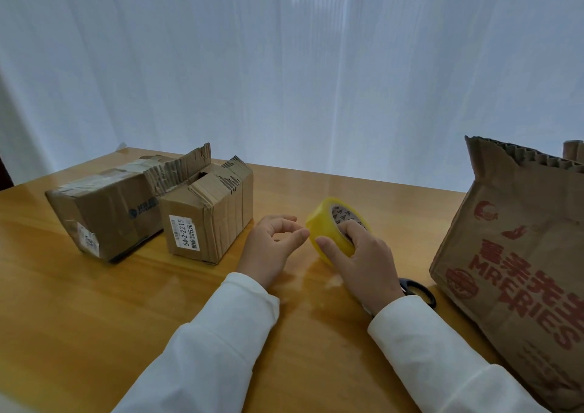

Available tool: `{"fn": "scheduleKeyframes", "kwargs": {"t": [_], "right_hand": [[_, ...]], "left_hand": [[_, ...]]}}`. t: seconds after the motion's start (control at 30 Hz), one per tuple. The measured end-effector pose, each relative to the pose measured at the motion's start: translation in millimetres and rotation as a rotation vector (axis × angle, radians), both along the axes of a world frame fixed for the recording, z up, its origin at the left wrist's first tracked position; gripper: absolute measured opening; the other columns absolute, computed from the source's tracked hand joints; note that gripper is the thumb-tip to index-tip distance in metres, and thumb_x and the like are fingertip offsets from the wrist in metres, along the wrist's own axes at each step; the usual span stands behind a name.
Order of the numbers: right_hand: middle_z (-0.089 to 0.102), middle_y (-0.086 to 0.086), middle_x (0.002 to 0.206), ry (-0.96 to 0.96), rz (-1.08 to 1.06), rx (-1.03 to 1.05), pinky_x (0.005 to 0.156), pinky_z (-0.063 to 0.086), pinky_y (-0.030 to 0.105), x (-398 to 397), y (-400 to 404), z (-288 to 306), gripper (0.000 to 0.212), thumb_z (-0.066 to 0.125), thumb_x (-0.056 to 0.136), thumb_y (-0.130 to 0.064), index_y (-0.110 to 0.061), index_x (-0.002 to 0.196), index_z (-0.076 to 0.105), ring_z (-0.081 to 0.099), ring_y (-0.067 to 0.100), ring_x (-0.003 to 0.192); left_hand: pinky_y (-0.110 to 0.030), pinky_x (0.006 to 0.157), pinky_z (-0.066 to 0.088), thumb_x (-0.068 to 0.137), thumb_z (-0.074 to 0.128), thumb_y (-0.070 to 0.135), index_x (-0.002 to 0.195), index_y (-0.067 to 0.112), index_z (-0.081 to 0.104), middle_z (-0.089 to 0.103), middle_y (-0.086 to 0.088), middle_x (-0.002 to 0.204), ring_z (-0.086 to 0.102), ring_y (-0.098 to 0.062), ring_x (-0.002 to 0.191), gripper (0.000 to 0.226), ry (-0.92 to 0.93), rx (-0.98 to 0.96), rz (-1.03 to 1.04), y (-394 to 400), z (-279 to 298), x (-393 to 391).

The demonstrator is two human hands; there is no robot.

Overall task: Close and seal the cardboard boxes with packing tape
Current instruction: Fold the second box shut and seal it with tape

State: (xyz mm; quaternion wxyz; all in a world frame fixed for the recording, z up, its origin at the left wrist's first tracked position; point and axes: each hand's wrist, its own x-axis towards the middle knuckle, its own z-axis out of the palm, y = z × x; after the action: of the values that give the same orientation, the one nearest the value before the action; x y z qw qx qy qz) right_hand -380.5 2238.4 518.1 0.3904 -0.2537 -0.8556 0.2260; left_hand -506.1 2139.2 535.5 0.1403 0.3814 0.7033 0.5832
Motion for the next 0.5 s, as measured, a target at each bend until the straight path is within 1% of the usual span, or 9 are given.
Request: {"fn": "scheduleKeyframes", "kwargs": {"t": [0.1,0.17,0.23,0.3,0.37,0.43,0.5], "right_hand": [[0.044,-0.019,0.063,0.003,-0.003,0.039,0.058,0.034,0.017,0.2,0.6,-0.7,0.044,0.039,0.074,-0.073,-0.03,0.081,0.048,0.048,0.012,0.065],[0.048,-0.017,0.065,-0.004,-0.003,0.057,0.059,0.037,0.02,0.3,1.0,-1.8,0.049,0.036,0.073,-0.074,-0.027,0.081,0.051,0.05,0.013,0.066],[0.052,-0.014,0.069,-0.016,0.003,0.076,0.06,0.039,0.024,0.8,2.0,-3.1,0.052,0.035,0.073,-0.074,-0.026,0.082,0.052,0.052,0.014,0.067],[0.049,-0.014,0.066,-0.013,0.012,0.064,0.056,0.037,0.02,1.5,2.5,-3.4,0.049,0.035,0.073,-0.074,-0.028,0.08,0.049,0.05,0.011,0.062],[0.045,-0.012,0.062,-0.019,0.017,0.045,0.052,0.031,0.018,2.0,2.4,-3.6,0.047,0.032,0.073,-0.074,-0.029,0.079,0.044,0.046,0.005,0.057],[0.044,-0.013,0.062,-0.046,0.022,0.066,0.051,0.029,0.017,1.6,2.3,-4.4,0.048,0.028,0.075,-0.074,-0.029,0.08,0.042,0.044,0.002,0.056],[0.043,-0.016,0.063,-0.061,0.038,0.081,0.052,0.029,0.014,0.5,1.8,-4.9,0.048,0.027,0.076,-0.074,-0.029,0.082,0.042,0.043,-0.001,0.057]], "left_hand": [[-0.02,0.084,0.033,0.086,0.066,0.022,0.084,0.02,0.068,0.055,0.01,0.116,0.047,-0.007,0.106,0.003,0.055,-0.014,-0.013,-0.4,-0.7,0.1],[-0.021,0.087,0.032,0.088,0.064,0.021,0.083,0.019,0.067,0.055,0.008,0.116,0.047,-0.008,0.106,0.006,0.076,-0.042,-0.047,0.5,-1.5,-1.6],[-0.024,0.09,0.034,0.09,0.061,0.019,0.078,0.02,0.064,0.055,0.006,0.116,0.047,-0.011,0.11,0.012,0.116,-0.068,-0.082,2.3,-3.0,-2.2],[-0.027,0.095,0.035,0.091,0.058,0.019,0.075,0.024,0.059,0.053,0.007,0.115,0.044,-0.014,0.114,0.017,0.192,-0.055,-0.097,3.9,-5.3,-0.9],[-0.022,0.095,0.032,0.092,0.057,0.019,0.076,0.025,0.057,0.051,0.011,0.113,0.04,-0.012,0.114,0.017,0.28,-0.007,-0.11,4.5,-5.9,2.5],[-0.011,0.089,0.03,0.091,0.055,0.023,0.078,0.028,0.053,0.049,0.018,0.107,0.04,-0.005,0.109,0.014,0.394,0.042,-0.092,4.2,-6.0,5.5],[-0.006,0.085,0.032,0.084,0.05,0.029,0.077,0.032,0.048,0.047,0.025,0.102,0.043,0.003,0.102,0.007,0.413,0.08,-0.073,3.3,-6.7,5.9]]}}
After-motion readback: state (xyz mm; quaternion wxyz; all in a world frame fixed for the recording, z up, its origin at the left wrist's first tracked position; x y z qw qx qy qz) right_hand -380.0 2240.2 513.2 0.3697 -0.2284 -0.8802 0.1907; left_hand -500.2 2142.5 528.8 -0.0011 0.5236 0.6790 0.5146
